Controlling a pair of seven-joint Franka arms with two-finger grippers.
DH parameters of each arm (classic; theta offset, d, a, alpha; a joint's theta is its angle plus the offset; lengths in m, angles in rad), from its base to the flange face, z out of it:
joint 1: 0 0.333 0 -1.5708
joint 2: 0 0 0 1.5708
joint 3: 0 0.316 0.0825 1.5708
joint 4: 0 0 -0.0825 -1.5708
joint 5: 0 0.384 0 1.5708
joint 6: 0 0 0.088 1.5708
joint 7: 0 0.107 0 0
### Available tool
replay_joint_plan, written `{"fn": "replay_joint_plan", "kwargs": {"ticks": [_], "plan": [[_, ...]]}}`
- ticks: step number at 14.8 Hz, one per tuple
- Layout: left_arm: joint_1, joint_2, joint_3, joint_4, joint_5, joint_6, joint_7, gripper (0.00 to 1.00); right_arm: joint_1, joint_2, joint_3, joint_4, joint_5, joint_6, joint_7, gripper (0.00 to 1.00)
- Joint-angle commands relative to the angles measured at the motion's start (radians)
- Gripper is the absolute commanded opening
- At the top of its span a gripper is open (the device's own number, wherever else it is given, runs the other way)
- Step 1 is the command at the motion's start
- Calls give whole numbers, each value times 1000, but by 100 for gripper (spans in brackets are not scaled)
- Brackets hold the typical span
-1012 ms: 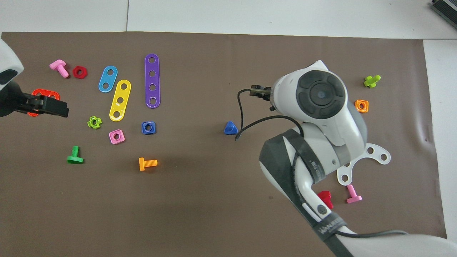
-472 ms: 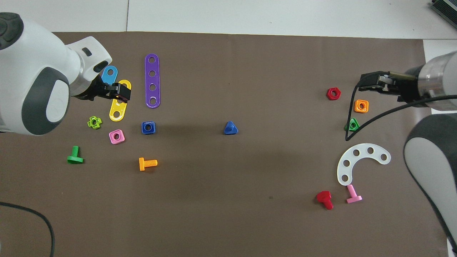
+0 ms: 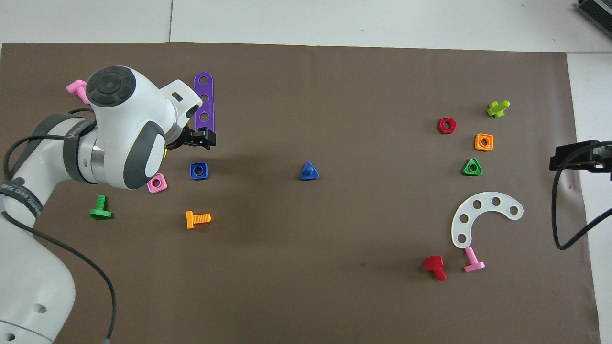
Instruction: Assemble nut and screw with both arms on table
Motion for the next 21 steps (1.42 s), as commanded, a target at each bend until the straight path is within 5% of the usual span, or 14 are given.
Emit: {"fn": "replay_joint_plan", "kwargs": {"ticks": [1,9,12,13,15,16,21], "plan": [[-17,-16,15,-107,4,112,-28,95,-11,9,9,-6,24,-12,9,100],[-20,-41,15,-210,4,177,-100,90,-20,6,2,-13,23,-11,-9,100],[-20,-44,15,-213,4,163,-113,88,105,15,-134,-10,21,-6,-15,100],[-20,-47,15,-213,4,158,-110,70,129,17,-170,-10,21,-7,-24,100],[-20,-47,14,-212,4,157,-117,7,109,17,-160,-12,21,-7,-32,100],[-20,-47,14,-212,4,152,-133,0,105,21,-143,-9,20,-11,-32,100],[-34,-38,15,-135,8,94,-139,0,81,38,-113,40,20,-65,-34,100]]}}
